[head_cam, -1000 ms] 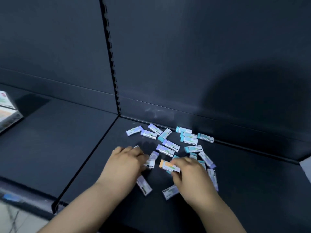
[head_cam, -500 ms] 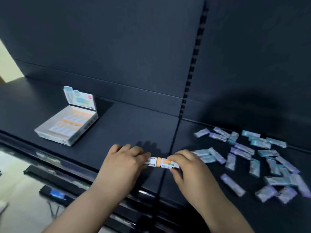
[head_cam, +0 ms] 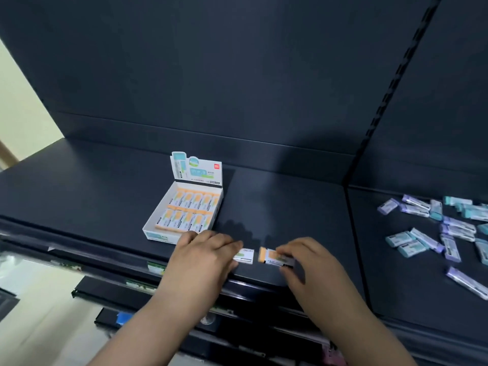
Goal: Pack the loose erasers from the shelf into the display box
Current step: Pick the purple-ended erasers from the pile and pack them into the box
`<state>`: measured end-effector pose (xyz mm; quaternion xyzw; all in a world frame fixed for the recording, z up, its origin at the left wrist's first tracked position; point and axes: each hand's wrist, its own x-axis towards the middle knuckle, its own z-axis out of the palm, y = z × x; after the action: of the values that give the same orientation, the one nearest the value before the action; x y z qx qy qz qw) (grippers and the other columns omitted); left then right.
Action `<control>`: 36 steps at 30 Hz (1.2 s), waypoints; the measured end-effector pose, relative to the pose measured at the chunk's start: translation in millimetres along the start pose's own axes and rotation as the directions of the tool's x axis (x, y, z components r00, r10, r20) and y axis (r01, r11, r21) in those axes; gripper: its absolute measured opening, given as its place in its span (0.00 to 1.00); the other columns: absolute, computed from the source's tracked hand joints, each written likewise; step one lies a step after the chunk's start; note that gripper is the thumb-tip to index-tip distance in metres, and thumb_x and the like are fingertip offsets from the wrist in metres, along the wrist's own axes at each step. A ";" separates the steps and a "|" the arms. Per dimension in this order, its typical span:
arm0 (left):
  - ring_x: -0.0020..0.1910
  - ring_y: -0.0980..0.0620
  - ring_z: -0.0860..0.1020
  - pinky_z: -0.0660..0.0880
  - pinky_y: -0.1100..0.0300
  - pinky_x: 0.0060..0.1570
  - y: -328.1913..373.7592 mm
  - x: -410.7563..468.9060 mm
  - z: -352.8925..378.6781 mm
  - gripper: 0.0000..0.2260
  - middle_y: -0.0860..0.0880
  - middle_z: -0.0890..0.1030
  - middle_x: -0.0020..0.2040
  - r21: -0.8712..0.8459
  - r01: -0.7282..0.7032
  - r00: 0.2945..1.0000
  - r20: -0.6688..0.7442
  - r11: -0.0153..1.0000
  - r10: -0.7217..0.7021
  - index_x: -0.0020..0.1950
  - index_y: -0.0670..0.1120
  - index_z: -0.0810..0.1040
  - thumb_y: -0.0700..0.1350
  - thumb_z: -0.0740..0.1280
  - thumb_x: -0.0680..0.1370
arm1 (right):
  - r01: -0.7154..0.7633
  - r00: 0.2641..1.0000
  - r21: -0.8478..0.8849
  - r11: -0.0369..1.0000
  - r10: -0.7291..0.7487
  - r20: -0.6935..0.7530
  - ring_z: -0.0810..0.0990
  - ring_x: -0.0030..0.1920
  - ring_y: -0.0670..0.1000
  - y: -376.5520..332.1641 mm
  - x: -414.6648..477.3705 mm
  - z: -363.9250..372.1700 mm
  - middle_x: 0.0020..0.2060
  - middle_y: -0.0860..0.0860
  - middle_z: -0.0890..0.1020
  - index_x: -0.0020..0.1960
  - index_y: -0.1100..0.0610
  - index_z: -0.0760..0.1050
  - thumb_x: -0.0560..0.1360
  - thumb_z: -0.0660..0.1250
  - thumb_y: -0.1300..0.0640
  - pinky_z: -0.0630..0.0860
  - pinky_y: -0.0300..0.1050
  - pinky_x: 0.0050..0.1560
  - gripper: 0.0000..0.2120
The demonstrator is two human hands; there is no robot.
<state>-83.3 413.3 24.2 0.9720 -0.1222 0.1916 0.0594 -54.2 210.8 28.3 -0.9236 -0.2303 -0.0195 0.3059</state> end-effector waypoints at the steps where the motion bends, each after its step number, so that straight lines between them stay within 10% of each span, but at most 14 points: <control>1: 0.39 0.51 0.81 0.74 0.56 0.40 -5.2 0.3 1.0 0.18 0.55 0.83 0.41 -0.007 0.009 1.000 0.005 1.000 -0.009 0.47 0.49 0.84 0.45 0.80 0.59 | -0.001 1.000 0.008 1.000 0.001 0.001 0.71 0.51 0.38 -0.7 4.3 2.3 0.48 0.35 0.72 0.55 0.47 0.76 0.74 0.66 0.55 0.67 0.27 0.51 0.10; 16: 0.38 0.46 0.81 0.73 0.50 0.39 -111.6 23.0 -19.8 0.13 0.50 0.82 0.43 -0.051 0.258 0.964 0.076 0.965 -0.253 0.45 0.48 0.84 0.38 0.79 0.63 | 0.118 0.988 0.080 0.990 -0.125 0.088 0.72 0.50 0.39 -43.7 97.9 40.4 0.49 0.37 0.72 0.55 0.45 0.74 0.74 0.66 0.54 0.69 0.33 0.51 0.10; 20: 0.38 0.48 0.81 0.71 0.53 0.38 -135.0 27.2 -12.8 0.13 0.54 0.81 0.39 0.025 0.189 0.966 0.173 0.982 -0.190 0.41 0.52 0.84 0.42 0.80 0.59 | 0.123 0.985 -0.014 0.992 -0.121 0.123 0.69 0.56 0.42 -62.7 112.1 63.6 0.54 0.39 0.74 0.59 0.44 0.73 0.74 0.65 0.52 0.66 0.39 0.59 0.13; 25: 0.58 0.56 0.69 0.56 0.59 0.49 -163.8 37.8 -4.3 0.14 0.59 0.74 0.55 0.095 0.037 0.928 0.365 0.995 -0.070 0.59 0.58 0.74 0.54 0.64 0.74 | 0.063 0.988 -0.183 0.981 -0.036 0.148 0.68 0.56 0.45 -89.0 126.6 82.5 0.54 0.41 0.76 0.58 0.44 0.73 0.74 0.64 0.52 0.63 0.42 0.55 0.13; 36: 0.50 0.50 0.74 0.59 0.60 0.51 -176.9 69.1 -0.1 0.06 0.51 0.78 0.53 -0.011 -0.281 0.693 0.690 0.960 0.211 0.50 0.53 0.78 0.47 0.64 0.76 | -0.086 0.893 -0.475 0.876 0.279 0.353 0.70 0.56 0.53 -116.8 146.5 86.2 0.55 0.51 0.75 0.57 0.45 0.76 0.72 0.66 0.61 0.63 0.43 0.57 0.17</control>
<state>24.7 568.8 38.9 0.9501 -0.2551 -0.1684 -0.0627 16.5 403.4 49.1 -0.9697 -0.1883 0.1524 0.0305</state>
